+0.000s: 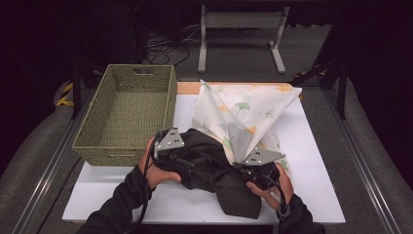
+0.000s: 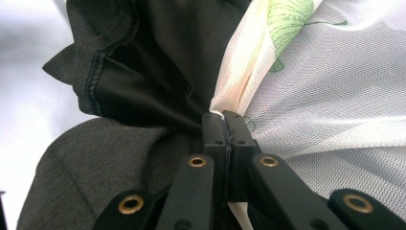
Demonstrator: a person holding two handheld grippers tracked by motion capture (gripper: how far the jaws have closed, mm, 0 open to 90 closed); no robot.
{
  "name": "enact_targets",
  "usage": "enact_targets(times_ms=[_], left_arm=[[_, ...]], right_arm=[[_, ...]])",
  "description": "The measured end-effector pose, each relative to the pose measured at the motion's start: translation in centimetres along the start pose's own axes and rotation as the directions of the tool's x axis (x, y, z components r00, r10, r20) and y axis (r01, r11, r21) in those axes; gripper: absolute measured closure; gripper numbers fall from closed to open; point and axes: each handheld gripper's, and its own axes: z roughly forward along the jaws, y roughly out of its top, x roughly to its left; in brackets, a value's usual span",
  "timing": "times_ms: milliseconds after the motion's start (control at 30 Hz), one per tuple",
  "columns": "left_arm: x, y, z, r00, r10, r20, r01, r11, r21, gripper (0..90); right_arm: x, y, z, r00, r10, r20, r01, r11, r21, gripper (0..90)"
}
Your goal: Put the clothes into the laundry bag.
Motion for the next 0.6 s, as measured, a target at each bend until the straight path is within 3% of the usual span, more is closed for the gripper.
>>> enact_targets(times_ms=[67,133,200,233,300,333,367,400,467,533,600], left_arm=[[0.4,-0.6,1.3,0.9971,-0.048,0.059,0.046,0.9985,0.029,7.4],[0.4,-1.0,1.9,0.9955,-0.036,0.088,0.032,0.9982,0.052,12.6],[0.2,-1.3,2.0,0.99,-0.021,0.14,0.014,0.9988,0.048,31.3],[0.0,-1.4,2.0,0.9841,0.002,0.178,-0.011,0.9988,0.049,42.6],[-0.8,-1.5,2.1,0.9782,0.04,0.204,-0.051,0.9975,0.05,61.3],[-1.2,-1.6,2.3,0.9711,0.055,0.232,-0.069,0.9962,0.052,69.1],[-1.6,-1.6,2.6,0.9711,0.074,0.227,-0.089,0.9945,0.057,75.2],[-1.6,-1.6,2.6,0.9711,0.074,0.227,-0.089,0.9945,0.057,77.4],[-2.3,-1.6,3.4,0.9744,0.093,0.205,-0.11,0.991,0.075,78.2],[-2.5,-1.6,4.4,0.9831,0.061,0.173,-0.074,0.9946,0.072,81.0],[-2.5,-1.7,4.7,0.9853,0.062,0.159,-0.073,0.995,0.067,81.3]], right_arm=[[-0.1,-0.1,-0.2,1.0,0.003,-0.001,-0.003,1.0,-0.003,89.9],[-0.1,-0.1,-0.3,1.0,0.007,0.001,-0.007,1.0,-0.01,89.9],[-0.2,-0.1,-0.4,1.0,0.01,0.002,-0.009,1.0,-0.019,89.9],[-0.2,-0.1,-0.5,0.9999,0.012,0.005,-0.011,1.0,-0.026,89.9],[-0.3,0.2,-0.7,0.9997,0.022,0.008,-0.021,0.998,-0.057,89.9],[-0.3,0.4,-0.9,0.9996,0.028,0.011,-0.027,0.997,-0.076,89.9],[-0.4,0.7,-1.1,0.9993,0.036,0.012,-0.034,0.994,-0.1,89.9],[-0.4,0.7,-1.1,0.9993,0.036,0.012,-0.034,0.994,-0.1,89.9],[-0.5,1.3,-1.5,0.9986,0.053,0.007,-0.052,0.987,-0.149,89.9],[-0.1,2.1,-1.8,0.9984,0.054,-0.015,-0.056,0.979,-0.198,90.0],[0.1,2.4,-1.8,0.9983,0.05,-0.029,-0.055,0.977,-0.208,89.9]])
